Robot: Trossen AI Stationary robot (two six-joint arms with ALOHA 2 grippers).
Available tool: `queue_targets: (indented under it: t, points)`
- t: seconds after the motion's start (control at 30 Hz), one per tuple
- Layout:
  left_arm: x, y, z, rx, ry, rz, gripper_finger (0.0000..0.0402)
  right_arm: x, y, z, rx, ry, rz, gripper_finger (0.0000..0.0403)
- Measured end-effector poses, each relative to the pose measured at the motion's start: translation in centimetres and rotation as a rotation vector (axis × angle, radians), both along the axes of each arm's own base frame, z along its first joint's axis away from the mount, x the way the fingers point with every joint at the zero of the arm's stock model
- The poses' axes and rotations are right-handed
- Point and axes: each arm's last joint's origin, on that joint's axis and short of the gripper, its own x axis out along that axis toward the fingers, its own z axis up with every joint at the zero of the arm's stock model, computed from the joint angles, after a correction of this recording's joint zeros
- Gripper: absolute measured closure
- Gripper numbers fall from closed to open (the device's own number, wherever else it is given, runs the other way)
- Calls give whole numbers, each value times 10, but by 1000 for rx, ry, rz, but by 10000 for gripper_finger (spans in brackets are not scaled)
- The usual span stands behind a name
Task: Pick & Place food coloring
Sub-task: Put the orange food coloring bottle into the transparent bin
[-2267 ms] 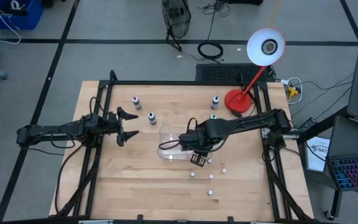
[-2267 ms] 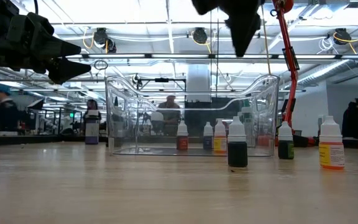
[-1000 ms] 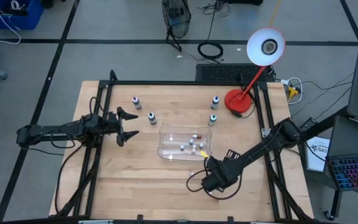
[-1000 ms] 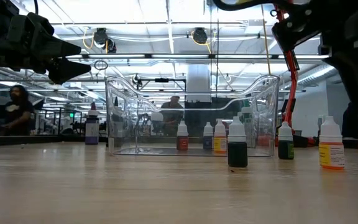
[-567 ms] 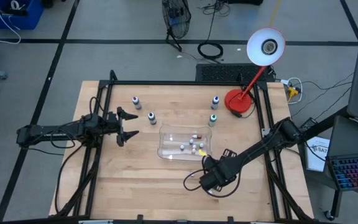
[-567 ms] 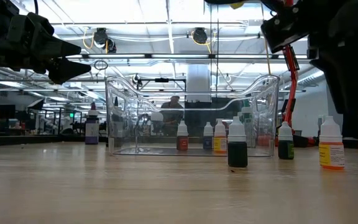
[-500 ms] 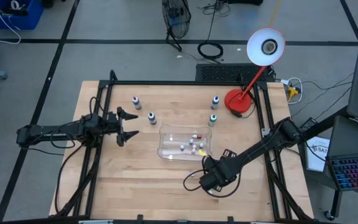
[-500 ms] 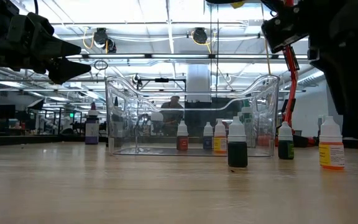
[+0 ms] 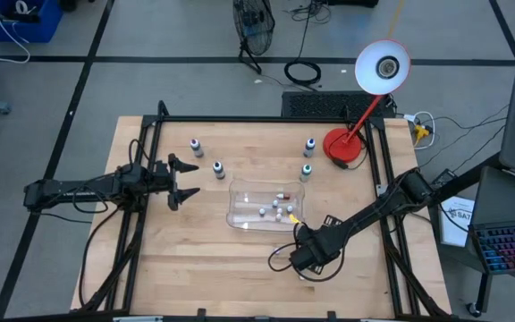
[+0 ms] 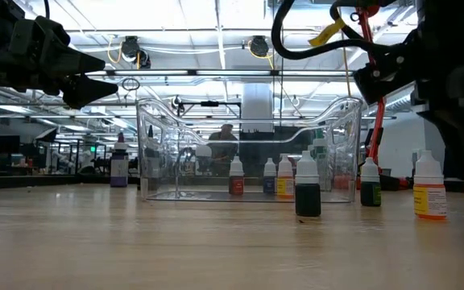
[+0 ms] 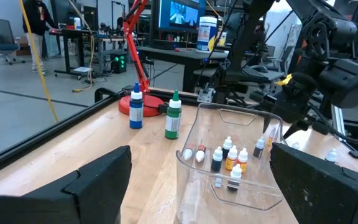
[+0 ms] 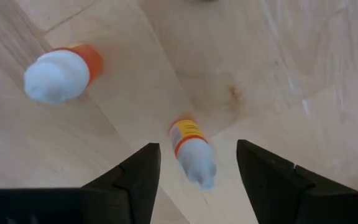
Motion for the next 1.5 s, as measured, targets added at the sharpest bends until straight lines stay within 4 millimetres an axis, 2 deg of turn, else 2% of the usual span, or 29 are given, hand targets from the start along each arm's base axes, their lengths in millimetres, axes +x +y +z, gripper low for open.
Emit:
queue_targets:
  t: [0.27,0.4,0.53,0.8,1.17,1.3,1.5]
  points:
    - [0,0,0,0,0,0,23,0,0,0,-2,-1,0,208]
    - [0,0,0,0,0,0,23,0,0,0,-2,-1,1,224]
    - [0,0,0,0,0,0,23,0,0,0,3,2,3,260]
    - [0,0,0,0,1,0,23,3,2,-1,42,-13,48,361]
    - [0,0,0,0,0,0,23,6,2,0,14,-60,119,361]
    - [0,0,0,0,0,0,23,3,1,12,25,-103,104,361]
    - [0,0,0,0,0,0,23,-12,-6,58,8,-281,56,361]
